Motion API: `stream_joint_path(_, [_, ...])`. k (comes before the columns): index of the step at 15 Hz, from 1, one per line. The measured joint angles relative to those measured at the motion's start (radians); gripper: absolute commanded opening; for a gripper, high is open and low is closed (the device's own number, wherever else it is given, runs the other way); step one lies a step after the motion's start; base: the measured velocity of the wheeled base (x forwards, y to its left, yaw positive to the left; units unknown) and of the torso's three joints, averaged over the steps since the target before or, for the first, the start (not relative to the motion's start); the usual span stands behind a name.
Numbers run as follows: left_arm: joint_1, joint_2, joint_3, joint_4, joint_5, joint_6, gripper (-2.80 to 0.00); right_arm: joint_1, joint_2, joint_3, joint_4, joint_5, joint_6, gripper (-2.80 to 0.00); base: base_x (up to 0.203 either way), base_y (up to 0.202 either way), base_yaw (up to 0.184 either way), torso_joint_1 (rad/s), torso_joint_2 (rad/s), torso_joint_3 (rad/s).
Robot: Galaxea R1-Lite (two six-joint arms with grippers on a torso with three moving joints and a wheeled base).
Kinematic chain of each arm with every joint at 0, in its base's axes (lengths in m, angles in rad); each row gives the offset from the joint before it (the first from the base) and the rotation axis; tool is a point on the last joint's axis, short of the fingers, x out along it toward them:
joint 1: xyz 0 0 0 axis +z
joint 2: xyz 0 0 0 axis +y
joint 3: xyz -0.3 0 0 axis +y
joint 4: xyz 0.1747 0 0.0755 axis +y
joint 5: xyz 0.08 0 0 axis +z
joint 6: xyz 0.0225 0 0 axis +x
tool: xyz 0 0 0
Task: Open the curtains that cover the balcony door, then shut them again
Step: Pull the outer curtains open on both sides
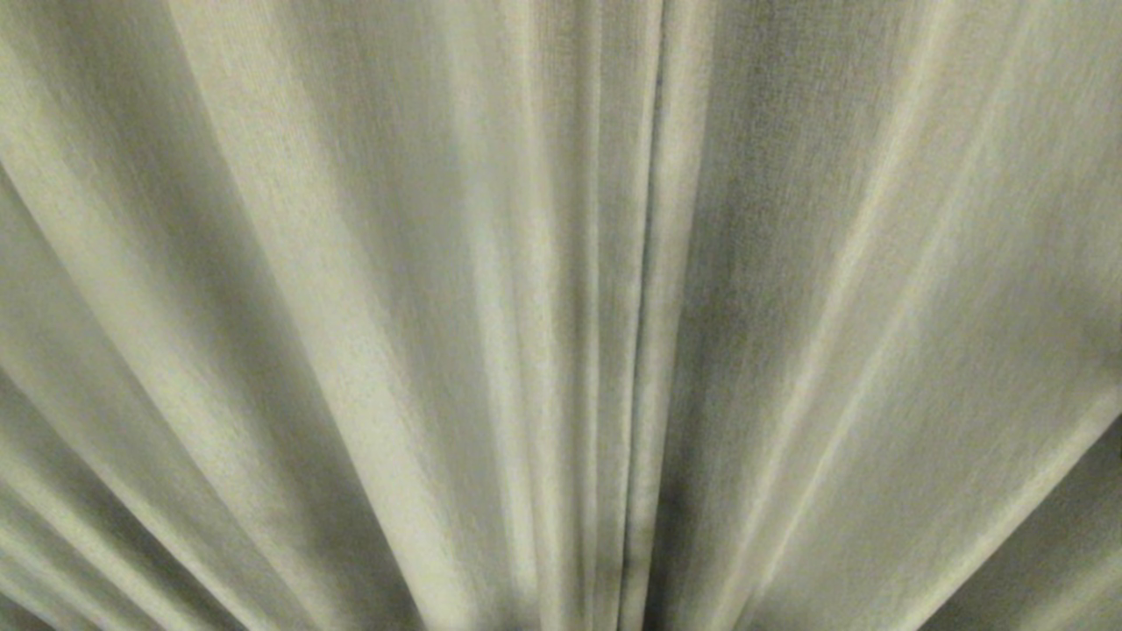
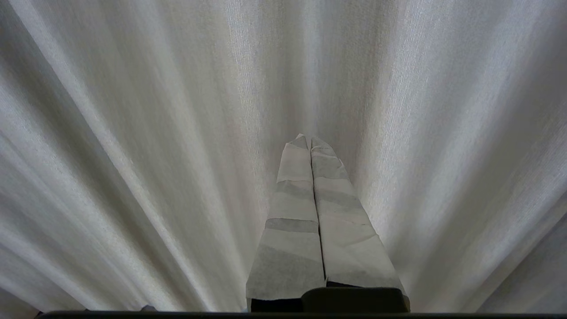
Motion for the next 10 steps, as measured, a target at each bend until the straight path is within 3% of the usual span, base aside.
stream_joint_path(4, [0.000, 0.000, 0.000, 0.000, 0.000, 0.000, -2.80, -0.017, 0.079, -0.057, -0.004, -0.047, -0.001, 0.00, 0.000, 0.000, 0.000, 0.000, 0.00, 0.000])
stream_joint_path(10, [0.000, 0.000, 0.000, 0.000, 0.000, 0.000, -2.80, -0.112, 0.227, -0.151, -0.022, -0.052, -0.005, 0.00, 0.000, 0.000, 0.000, 0.000, 0.00, 0.000])
